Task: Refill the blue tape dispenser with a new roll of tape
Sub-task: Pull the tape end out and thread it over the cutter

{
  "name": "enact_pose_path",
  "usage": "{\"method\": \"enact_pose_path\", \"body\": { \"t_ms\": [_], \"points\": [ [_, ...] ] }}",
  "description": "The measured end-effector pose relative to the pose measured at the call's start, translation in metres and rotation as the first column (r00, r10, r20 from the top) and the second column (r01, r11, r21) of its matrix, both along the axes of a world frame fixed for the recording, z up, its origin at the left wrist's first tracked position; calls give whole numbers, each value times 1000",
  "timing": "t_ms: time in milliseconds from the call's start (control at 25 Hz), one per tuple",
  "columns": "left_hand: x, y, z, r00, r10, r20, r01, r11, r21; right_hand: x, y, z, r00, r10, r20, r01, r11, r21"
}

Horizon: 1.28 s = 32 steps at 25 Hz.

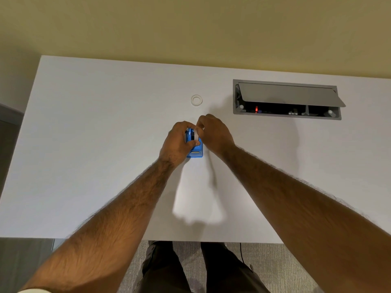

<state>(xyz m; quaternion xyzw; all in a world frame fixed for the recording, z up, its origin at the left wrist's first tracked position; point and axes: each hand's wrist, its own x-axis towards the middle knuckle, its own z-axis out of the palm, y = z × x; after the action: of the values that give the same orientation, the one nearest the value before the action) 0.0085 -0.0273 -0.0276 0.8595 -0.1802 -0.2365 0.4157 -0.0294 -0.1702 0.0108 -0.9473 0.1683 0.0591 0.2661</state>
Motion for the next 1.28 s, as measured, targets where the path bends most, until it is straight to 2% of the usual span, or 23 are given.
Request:
{"method": "enact_pose_path", "body": {
  "t_ms": [120, 360, 720, 960, 1080, 1280],
  "points": [
    [-1, 0, 0, 1000, -18, 23, 18, 1000, 16, -3, 0, 0, 1000, -22, 15, 22, 1000, 16],
    [-1, -4, 3, 998, -31, 48, 27, 997, 75, 2, 0, 3, 1000, 13, 7, -12, 999, -50],
    [-1, -1, 6, 999, -21, 37, 20, 1000, 14, -13, -3, 6, 999, 49, 8, -49, 997, 57],
    [1, -3, 8, 998, -48, 44, 44, 996, 83, 0, 1, 3, 999, -45, -24, 46, 998, 44],
    [2, -3, 6, 998, -45, 37, 41, 993, 115, 1, 2, 1, 998, -58, -25, 59, 998, 31],
    [3, -1, 7, 999, -49, 18, 47, 995, 86, 0, -1, 3, 999, -29, -14, 30, 998, 62]
  ]
}}
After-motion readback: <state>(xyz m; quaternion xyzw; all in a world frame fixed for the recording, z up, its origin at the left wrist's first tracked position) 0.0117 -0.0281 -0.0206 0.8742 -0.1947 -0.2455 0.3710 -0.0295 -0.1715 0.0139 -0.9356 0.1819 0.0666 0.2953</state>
